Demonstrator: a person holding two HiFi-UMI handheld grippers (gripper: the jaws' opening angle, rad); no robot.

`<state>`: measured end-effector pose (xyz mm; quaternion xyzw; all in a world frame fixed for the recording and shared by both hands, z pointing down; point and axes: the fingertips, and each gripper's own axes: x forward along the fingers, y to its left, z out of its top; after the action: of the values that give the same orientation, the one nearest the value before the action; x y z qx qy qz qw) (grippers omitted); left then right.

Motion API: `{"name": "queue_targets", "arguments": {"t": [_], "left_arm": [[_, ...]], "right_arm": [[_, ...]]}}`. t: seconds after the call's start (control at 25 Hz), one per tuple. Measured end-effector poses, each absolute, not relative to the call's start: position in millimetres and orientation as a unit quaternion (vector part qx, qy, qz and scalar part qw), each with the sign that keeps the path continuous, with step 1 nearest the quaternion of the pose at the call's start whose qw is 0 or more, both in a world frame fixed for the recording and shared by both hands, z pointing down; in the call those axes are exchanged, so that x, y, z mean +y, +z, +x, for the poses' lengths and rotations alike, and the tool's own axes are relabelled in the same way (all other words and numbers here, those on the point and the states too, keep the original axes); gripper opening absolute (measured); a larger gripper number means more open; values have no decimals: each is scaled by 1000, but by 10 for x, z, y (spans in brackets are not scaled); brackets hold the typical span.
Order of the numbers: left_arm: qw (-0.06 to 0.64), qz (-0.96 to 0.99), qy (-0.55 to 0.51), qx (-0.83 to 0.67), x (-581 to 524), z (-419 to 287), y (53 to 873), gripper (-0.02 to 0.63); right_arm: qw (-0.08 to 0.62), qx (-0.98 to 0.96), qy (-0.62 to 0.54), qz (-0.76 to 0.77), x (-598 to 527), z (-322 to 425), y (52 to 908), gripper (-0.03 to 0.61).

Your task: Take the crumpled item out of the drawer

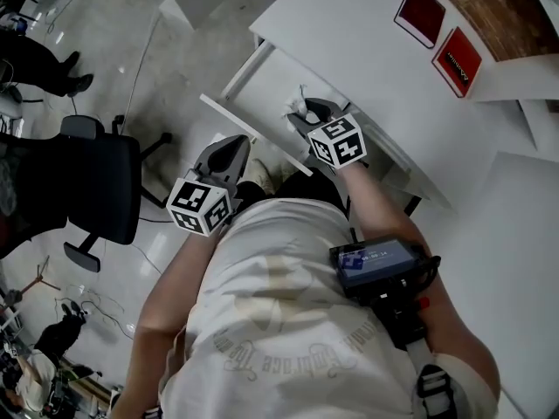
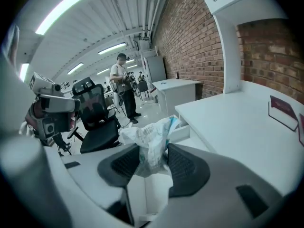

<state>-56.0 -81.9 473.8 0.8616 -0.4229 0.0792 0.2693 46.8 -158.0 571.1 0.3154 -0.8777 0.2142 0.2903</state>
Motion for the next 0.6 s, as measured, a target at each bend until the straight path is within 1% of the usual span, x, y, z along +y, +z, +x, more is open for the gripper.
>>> {"name": "queue_targets", "arguments": {"t": [0.32,0.6], "left_arm": [[254,871,71,-414,-961,-569,4620,20],[247,881,70,-399,-1023,-440,4563,20]], "right_arm": [[230,-894,209,322,-1549,374,5243,192],[181,-900,213,334,-1511,450,4881,189]]}}
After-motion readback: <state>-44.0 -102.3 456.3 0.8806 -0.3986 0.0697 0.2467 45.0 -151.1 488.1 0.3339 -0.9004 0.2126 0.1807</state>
